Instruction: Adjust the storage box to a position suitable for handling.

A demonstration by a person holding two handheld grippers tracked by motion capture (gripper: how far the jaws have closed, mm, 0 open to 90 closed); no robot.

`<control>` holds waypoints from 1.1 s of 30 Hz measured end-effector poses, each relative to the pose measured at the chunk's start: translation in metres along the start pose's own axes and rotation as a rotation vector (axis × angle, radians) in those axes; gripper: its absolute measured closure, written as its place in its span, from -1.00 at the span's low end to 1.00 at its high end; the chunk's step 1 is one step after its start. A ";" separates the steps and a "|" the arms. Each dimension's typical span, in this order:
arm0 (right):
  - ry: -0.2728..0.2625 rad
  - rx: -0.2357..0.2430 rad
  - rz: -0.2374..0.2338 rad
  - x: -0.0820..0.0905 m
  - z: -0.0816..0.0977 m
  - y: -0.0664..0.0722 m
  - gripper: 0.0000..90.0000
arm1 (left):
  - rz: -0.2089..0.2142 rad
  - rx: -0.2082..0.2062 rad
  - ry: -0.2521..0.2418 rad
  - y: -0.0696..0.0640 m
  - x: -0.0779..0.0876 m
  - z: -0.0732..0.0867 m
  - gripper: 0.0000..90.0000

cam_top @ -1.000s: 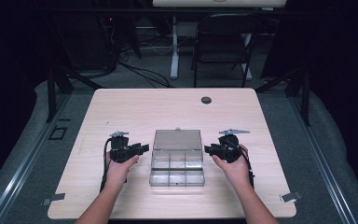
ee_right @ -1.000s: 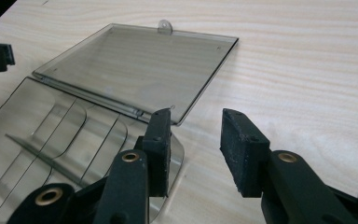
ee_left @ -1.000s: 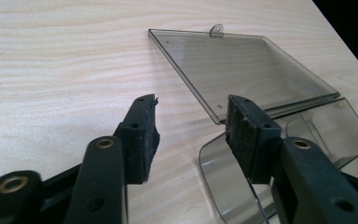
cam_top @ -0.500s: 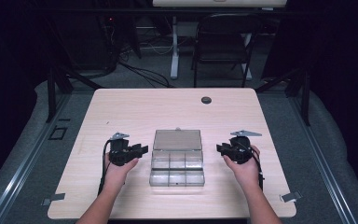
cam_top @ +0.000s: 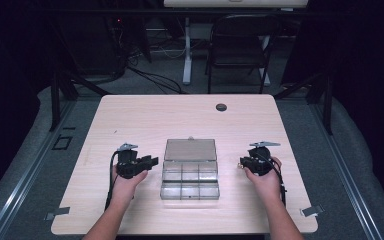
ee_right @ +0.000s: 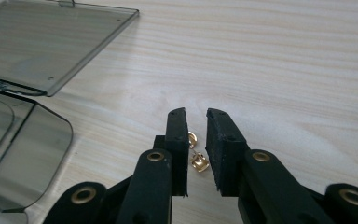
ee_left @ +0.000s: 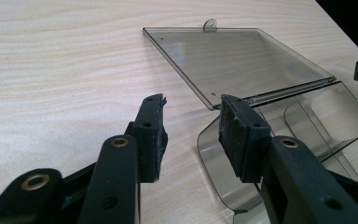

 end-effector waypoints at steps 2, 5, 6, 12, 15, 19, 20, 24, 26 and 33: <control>0.019 -0.003 0.004 -0.002 0.002 0.000 0.75 | 0.001 0.001 0.002 0.000 0.000 0.000 0.34; 0.029 -0.001 0.018 -0.006 0.004 -0.001 0.76 | 0.001 0.005 -0.001 0.001 0.000 0.000 0.35; 0.031 -0.006 0.023 -0.006 0.005 -0.002 0.76 | 0.001 0.003 -0.002 0.001 0.000 -0.001 0.35; 0.041 -0.035 0.032 -0.007 0.006 -0.007 0.78 | 0.007 0.011 -0.005 0.001 0.001 -0.001 0.35; 0.047 -0.036 0.031 -0.008 0.007 -0.007 0.78 | 0.006 0.012 -0.003 0.002 0.001 -0.001 0.35; 0.057 -0.031 0.037 -0.010 0.007 -0.007 0.78 | 0.008 0.012 -0.003 0.002 0.000 0.000 0.35; 0.057 -0.031 0.037 -0.010 0.007 -0.007 0.78 | 0.008 0.012 -0.003 0.002 0.000 0.000 0.35; 0.064 -0.028 0.042 -0.014 0.009 -0.007 0.80 | 0.010 0.018 -0.003 0.002 0.000 0.000 0.35; 0.065 -0.030 0.038 -0.014 0.009 -0.006 0.80 | 0.010 0.019 -0.001 0.002 0.000 0.000 0.34; 0.072 -0.015 0.025 -0.014 0.009 -0.005 0.91 | 0.009 0.026 -0.003 0.003 0.000 0.000 0.34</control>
Point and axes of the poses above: each handheld gripper's, and its own axes: x roughly backward along the jaws, z roughly out of its underside, y roughly to its left, the point moved 2 cm from there along -x, roughly forward along the jaws, and after that the axes turned 9 degrees about -x, right-handed, at the moved point
